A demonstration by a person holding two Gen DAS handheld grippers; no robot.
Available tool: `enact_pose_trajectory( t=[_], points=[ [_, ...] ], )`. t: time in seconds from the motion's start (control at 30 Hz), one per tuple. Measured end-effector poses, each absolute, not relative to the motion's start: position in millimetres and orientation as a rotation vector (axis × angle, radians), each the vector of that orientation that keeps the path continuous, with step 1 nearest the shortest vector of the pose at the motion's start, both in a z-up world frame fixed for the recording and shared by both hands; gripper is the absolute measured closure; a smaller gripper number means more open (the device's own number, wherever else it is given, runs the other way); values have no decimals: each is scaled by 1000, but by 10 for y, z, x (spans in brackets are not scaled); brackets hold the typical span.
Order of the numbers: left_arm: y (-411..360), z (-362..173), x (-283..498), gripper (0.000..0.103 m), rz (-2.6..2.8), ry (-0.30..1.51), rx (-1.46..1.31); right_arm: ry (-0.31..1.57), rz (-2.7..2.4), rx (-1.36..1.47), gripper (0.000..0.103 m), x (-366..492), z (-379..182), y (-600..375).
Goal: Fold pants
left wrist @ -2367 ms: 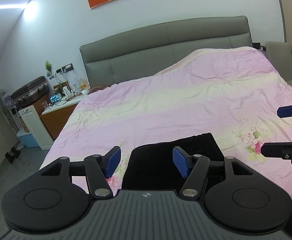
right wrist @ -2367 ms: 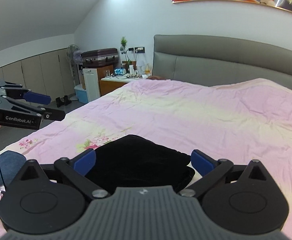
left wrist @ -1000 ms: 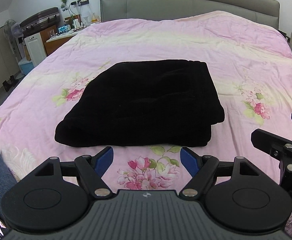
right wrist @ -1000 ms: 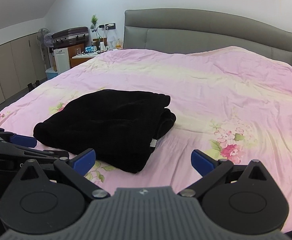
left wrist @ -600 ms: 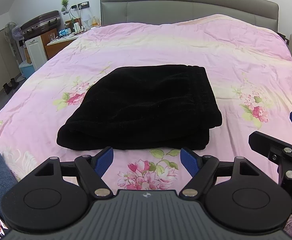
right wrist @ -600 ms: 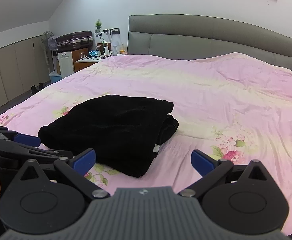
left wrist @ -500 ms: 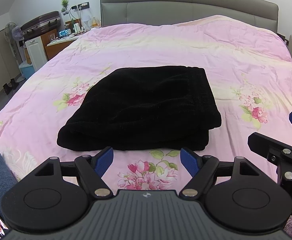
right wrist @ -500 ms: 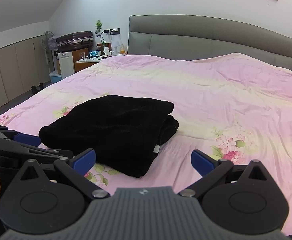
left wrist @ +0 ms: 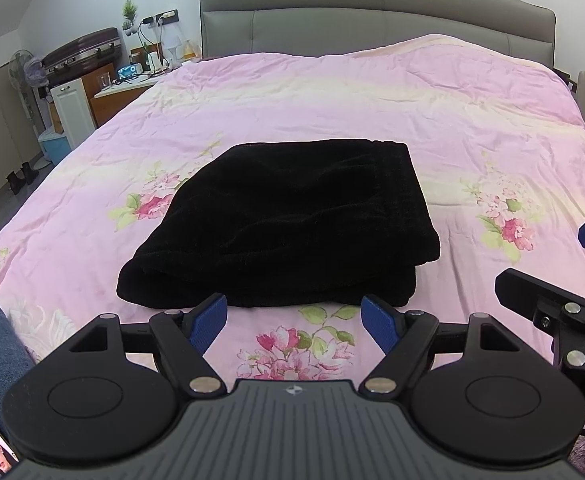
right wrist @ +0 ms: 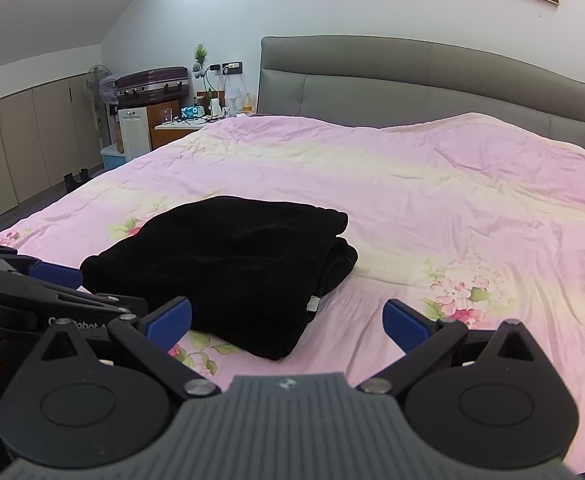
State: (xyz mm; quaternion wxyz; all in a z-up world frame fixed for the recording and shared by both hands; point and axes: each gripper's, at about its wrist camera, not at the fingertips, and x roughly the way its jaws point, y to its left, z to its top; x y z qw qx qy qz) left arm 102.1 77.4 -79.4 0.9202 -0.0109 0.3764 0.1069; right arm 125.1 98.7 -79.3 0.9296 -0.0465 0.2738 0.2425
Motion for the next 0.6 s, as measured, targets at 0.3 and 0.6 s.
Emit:
enact_pose_trajectory(
  t=[0.3,0.6],
  points=[
    [751,-757,1001,14,219,764,-16,551,493,-92,5,1212,-771,961],
    [743,-740,991,14,218,761,-15,545,495,-92,5,1195,-755,950]
  ],
)
